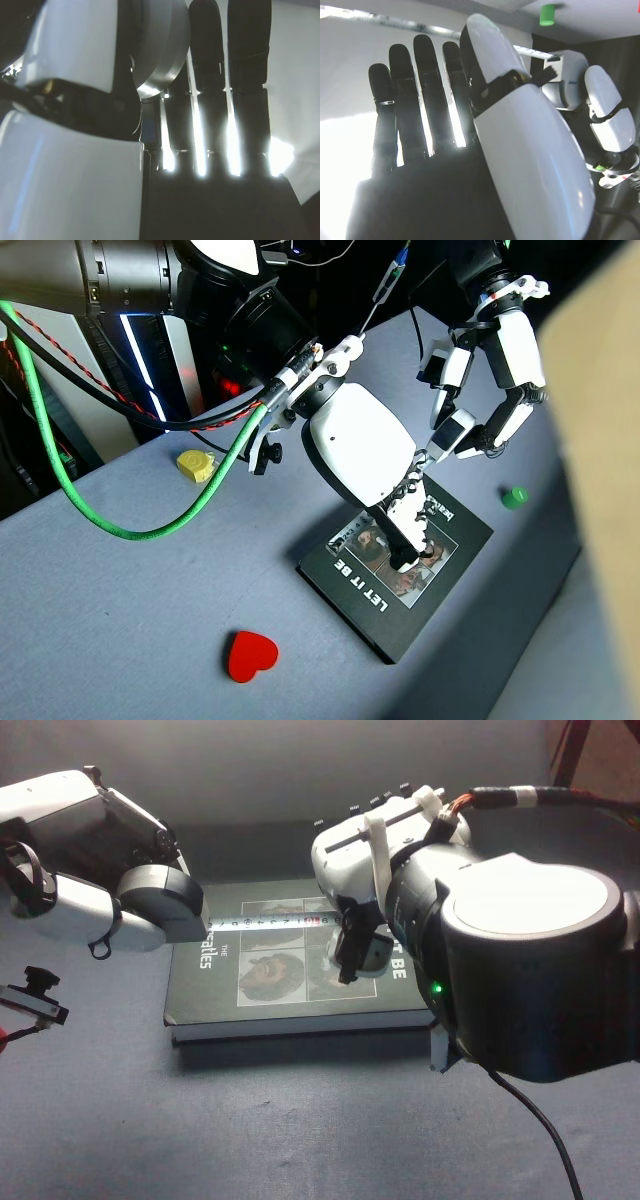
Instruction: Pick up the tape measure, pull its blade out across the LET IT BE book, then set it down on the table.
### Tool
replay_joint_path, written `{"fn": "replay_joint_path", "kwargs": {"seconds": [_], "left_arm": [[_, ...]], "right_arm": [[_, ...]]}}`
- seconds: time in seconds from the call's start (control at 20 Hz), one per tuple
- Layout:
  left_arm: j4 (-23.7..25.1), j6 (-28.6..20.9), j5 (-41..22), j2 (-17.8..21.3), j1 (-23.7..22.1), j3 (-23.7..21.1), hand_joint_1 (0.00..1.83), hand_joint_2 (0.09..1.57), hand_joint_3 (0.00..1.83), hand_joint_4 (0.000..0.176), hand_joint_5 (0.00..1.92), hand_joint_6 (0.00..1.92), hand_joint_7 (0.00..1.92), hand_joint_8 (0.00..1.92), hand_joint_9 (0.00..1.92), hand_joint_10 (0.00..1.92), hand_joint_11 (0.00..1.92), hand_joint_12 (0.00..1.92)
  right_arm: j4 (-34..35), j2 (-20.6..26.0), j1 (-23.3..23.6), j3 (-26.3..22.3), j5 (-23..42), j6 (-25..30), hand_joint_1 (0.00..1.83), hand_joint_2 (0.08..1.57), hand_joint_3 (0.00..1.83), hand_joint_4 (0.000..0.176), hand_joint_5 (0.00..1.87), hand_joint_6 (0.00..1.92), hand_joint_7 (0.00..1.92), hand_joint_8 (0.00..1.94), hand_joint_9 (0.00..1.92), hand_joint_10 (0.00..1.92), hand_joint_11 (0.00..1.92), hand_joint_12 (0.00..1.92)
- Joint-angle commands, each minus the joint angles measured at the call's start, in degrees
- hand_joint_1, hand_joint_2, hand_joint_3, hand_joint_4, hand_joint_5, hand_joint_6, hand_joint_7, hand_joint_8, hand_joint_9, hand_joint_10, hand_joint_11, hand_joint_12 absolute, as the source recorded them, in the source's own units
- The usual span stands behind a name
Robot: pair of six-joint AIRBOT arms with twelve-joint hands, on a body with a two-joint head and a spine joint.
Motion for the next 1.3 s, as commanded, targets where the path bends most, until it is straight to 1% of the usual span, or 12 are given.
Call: {"fn": "replay_joint_path", "kwargs": {"seconds": [0.0, 0.2, 0.7, 0.85, 0.9, 0.95, 1.0, 1.05, 1.1, 1.15, 1.2, 1.25], "left_arm": [[0.03, -0.66, -6.08, 0.21, -0.59, 0.14, 1.39, 1.05, 0.0, 0.0, 0.97, 0.82, 1.23, 0.47, 1.11, 0.97, 1.13, 0.76], [0.03, -0.72, -6.09, 0.21, -0.58, 0.1, 1.39, 1.05, 0.0, 0.0, 0.97, 0.83, 1.23, 0.47, 1.11, 0.97, 1.13, 0.76], [0.03, -0.75, -6.45, 0.24, -0.59, -0.1, 1.39, 1.05, 0.0, 0.0, 0.97, 0.83, 1.23, 0.46, 1.11, 0.98, 1.12, 0.76], [0.02, -0.78, -6.58, 0.29, -0.52, -0.21, 1.39, 1.05, 0.0, 0.0, 0.97, 0.82, 1.23, 0.46, 1.12, 0.98, 1.13, 0.77], [0.02, -0.78, -6.58, 0.32, -0.44, -0.22, 1.39, 1.05, 0.0, 0.0, 0.97, 0.82, 1.23, 0.46, 1.12, 0.98, 1.13, 0.77], [0.02, -0.78, -6.59, 0.32, -0.44, -0.22, 1.39, 1.05, 0.0, 0.0, 0.97, 0.83, 1.23, 0.46, 1.12, 0.98, 1.13, 0.77], [0.03, -0.78, -6.64, 0.32, -0.44, -0.25, 1.39, 1.05, 0.0, 0.0, 0.97, 0.83, 1.23, 0.46, 1.11, 0.98, 1.13, 0.77], [0.03, -0.86, -6.68, 0.32, -0.44, -0.26, 1.39, 1.05, 0.0, 0.0, 0.97, 0.83, 1.23, 0.46, 1.12, 0.98, 1.13, 0.77], [0.03, -0.9, -6.69, 0.34, -0.43, -0.29, 1.39, 1.05, 0.0, 0.0, 0.97, 0.83, 1.23, 0.46, 1.12, 0.97, 1.13, 0.77], [0.03, -0.9, -6.75, 0.34, -0.43, -0.31, 1.39, 1.05, 0.0, 0.0, 0.97, 0.83, 1.23, 0.46, 1.12, 0.97, 1.13, 0.77], [0.03, -0.9, -6.9, 0.34, -0.39, -0.37, 1.39, 1.05, 0.0, 0.0, 0.97, 0.83, 1.23, 0.45, 1.12, 0.97, 1.12, 0.76], [0.03, -0.99, -7.02, 0.38, -0.3, -0.47, 1.39, 1.05, 0.0, 0.0, 0.98, 0.83, 1.23, 0.45, 1.12, 0.97, 1.12, 0.76]], "right_arm": [[-5.26, 0.21, 0.3, 0.16, -0.21, -0.04, 0.9, 1.28, 0.0, 0.0, 0.51, 0.01, 0.6, 0.01, 0.53, 0.01, 0.08, 1.04], [-5.43, 0.22, 0.23, 0.28, -0.04, -0.03, 0.9, 1.28, 0.0, 0.0, 0.45, 0.0, 0.6, 0.01, 0.53, 0.01, 0.07, 1.03], [-5.85, 0.31, 0.23, 0.27, -0.2, -0.07, 0.9, 1.28, 0.0, 0.0, 0.54, 0.03, 0.63, 0.01, 0.56, 0.02, 0.12, 1.04], [-6.17, 0.45, 0.35, 0.27, -0.2, -0.06, 0.92, 1.26, 0.0, 0.0, 0.53, 0.01, 0.65, 0.02, 0.58, 0.02, 0.14, 1.05], [-6.2, 0.45, 0.41, 0.27, -0.2, -0.06, 0.92, 1.26, 0.0, 0.0, 0.53, 0.01, 0.65, 0.01, 0.57, 0.02, 0.11, 1.03], [-6.22, 0.45, 0.44, 0.27, -0.26, -0.04, 0.92, 1.26, 0.0, 0.0, 0.55, 0.02, 0.65, 0.01, 0.58, 0.02, 0.12, 1.04], [-6.29, 0.45, 0.46, 0.27, -0.4, 0.02, 0.92, 1.26, 0.0, 0.0, 0.65, 0.03, 0.74, 0.03, 0.66, 0.04, 0.2, 1.09], [-6.45, 0.47, 0.47, 0.27, -0.51, 0.03, 1.03, 1.25, 0.01, 0.0, 0.71, 1.09, 0.89, 0.06, 0.8, 0.1, 0.36, 1.18], [-6.64, 0.5, 0.49, 0.27, -0.65, 0.04, 1.14, 1.21, 0.0, 0.0, 0.75, 1.25, 0.9, 0.92, 0.95, 0.19, 0.52, 1.32], [-6.88, 0.53, 0.5, 0.27, -0.68, 0.06, 1.17, 1.2, 0.0, 0.013, 0.79, 1.27, 0.88, 1.11, 0.91, 0.54, 0.59, 1.44], [-6.95, 0.58, 0.56, 0.27, -0.68, 0.09, 1.17, 1.2, 0.0, 0.021, 0.8, 1.26, 0.87, 1.17, 0.82, 0.83, 0.6, 1.52], [-6.98, 0.6, 0.57, 0.27, -0.65, 0.09, 1.17, 1.2, 0.0, 0.025, 0.79, 1.26, 0.85, 1.22, 0.74, 0.98, 0.56, 1.56]]}}
